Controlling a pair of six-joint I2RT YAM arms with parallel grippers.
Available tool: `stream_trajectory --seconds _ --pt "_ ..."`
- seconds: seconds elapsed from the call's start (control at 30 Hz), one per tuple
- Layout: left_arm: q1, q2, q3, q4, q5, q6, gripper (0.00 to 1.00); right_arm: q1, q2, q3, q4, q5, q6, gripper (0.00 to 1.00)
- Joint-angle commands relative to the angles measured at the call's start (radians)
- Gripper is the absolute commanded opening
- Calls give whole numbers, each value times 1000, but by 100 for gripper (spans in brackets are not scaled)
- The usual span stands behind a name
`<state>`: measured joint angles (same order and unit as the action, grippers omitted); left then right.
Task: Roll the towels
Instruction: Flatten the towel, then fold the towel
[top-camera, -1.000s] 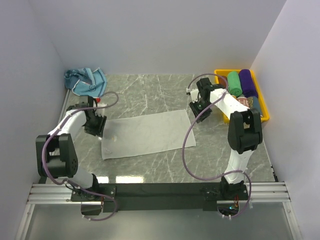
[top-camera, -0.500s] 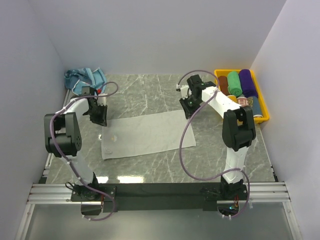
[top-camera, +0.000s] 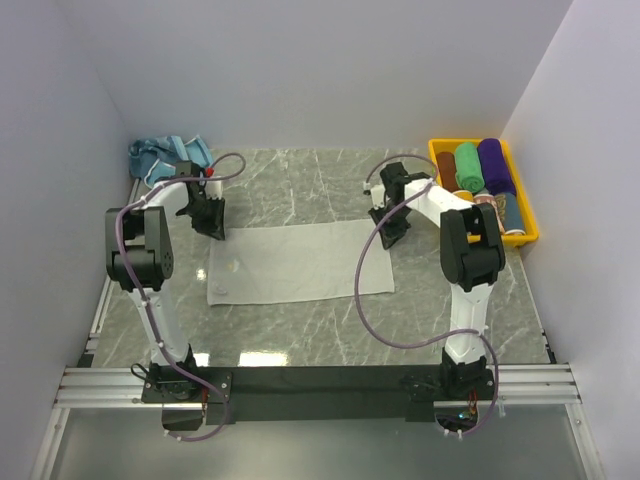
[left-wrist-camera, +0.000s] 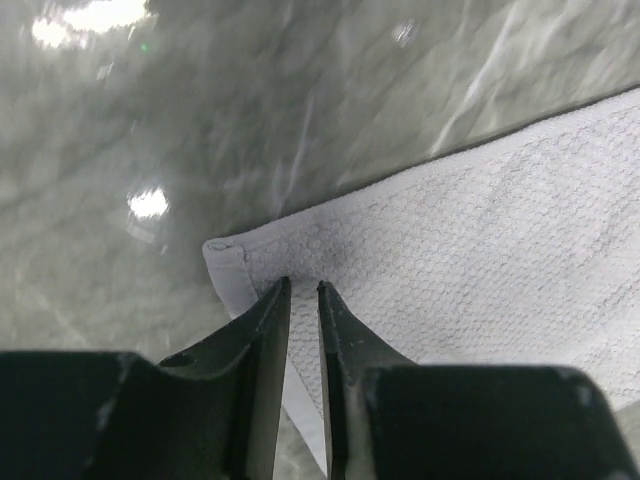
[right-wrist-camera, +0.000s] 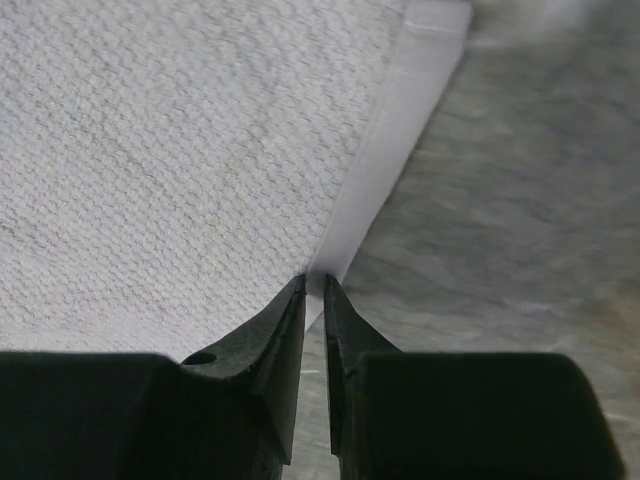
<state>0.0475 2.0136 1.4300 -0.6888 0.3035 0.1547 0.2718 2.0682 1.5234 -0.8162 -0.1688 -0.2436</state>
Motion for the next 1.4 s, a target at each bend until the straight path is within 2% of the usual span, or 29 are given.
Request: stream_trajectory --seconds 0.0,0.13,0.17,0.23,0.27,0.3,0.4,0.7,1.1,1.37 --pt "-26 57 64 -5 32 -9 25 -31 -26 -12 3 31 -5 20" --pt "-31 44 86 -26 71 -7 27 -43 -49 21 -34 0 -14 21" --pt "-28 36 93 -38 80 2 30 -49 -54 35 -41 -15 -17 22" --pt "-6 16 112 -61 144 46 35 -59 -66 86 -63 -44 -16 27" --pt "3 13 139 -87 164 55 41 -68 -69 105 -67 -43 -14 29" --pt "12 13 154 -98 186 62 43 -71 -65 144 -70 -40 -13 36" --pt "40 33 224 -139 197 97 49 -82 -28 231 -90 -11 -20 45" --pt "46 111 303 -152 117 109 52 -86 133 422 -143 -3 -17 44" --pt "46 137 271 -143 86 102 55 -86 213 422 -91 -37 15 43" --pt "46 160 283 -150 65 101 63 -85 250 428 -63 -66 43 39"
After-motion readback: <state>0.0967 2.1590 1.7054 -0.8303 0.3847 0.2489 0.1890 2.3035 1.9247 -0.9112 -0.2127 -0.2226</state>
